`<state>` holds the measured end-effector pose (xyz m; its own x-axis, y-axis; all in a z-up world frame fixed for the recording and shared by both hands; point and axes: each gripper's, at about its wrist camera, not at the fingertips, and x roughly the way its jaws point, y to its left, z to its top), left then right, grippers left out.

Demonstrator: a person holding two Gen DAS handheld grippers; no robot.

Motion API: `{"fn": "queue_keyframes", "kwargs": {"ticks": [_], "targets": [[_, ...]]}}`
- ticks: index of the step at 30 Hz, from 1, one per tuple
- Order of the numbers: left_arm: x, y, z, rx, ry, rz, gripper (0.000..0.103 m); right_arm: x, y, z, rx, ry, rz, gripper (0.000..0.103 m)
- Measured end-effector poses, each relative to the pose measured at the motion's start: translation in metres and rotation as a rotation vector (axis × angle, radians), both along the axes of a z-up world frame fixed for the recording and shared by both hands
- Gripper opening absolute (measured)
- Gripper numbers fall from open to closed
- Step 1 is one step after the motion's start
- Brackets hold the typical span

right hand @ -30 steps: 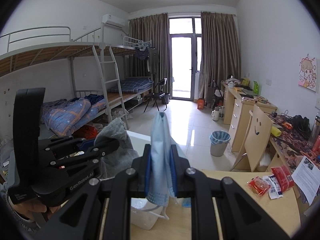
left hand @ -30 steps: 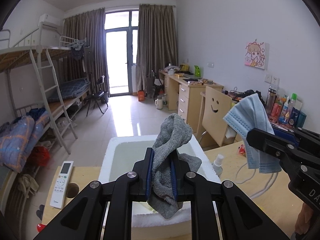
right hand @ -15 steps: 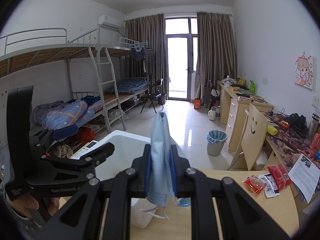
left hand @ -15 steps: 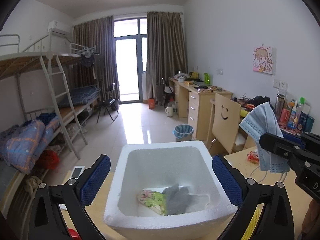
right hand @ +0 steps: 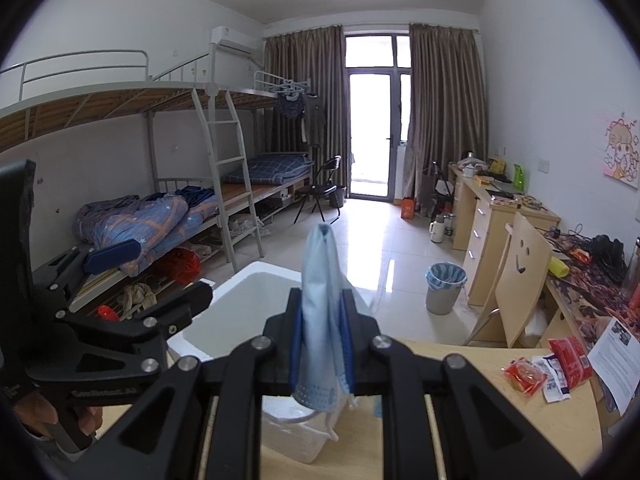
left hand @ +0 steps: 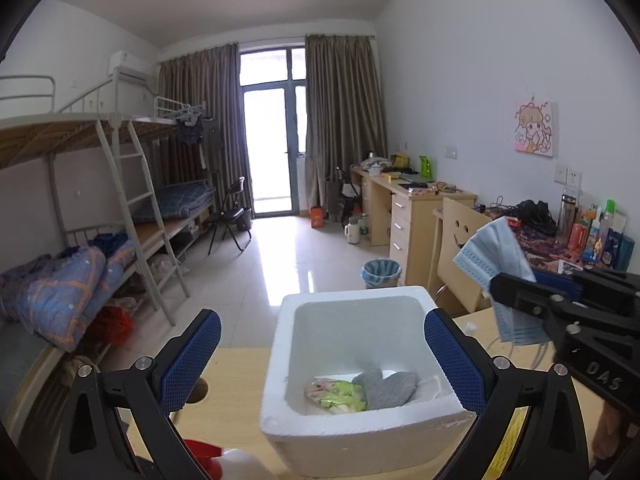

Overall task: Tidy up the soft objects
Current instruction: 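Lower the right gripper into the foam box and open it to drop the mask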

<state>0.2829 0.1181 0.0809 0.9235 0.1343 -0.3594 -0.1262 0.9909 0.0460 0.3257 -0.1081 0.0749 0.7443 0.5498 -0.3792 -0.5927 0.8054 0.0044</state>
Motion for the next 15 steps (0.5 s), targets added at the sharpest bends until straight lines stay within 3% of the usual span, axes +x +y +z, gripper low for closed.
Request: {"fn": "queue_keyframes", "kwargs": {"ticks": [15], "targets": [[-0.024,0.027,0.007,0.008,-0.033,0.073,0.102,0.006,0.036,-0.006,-0.001,0.027,0.087,0.021]]}}
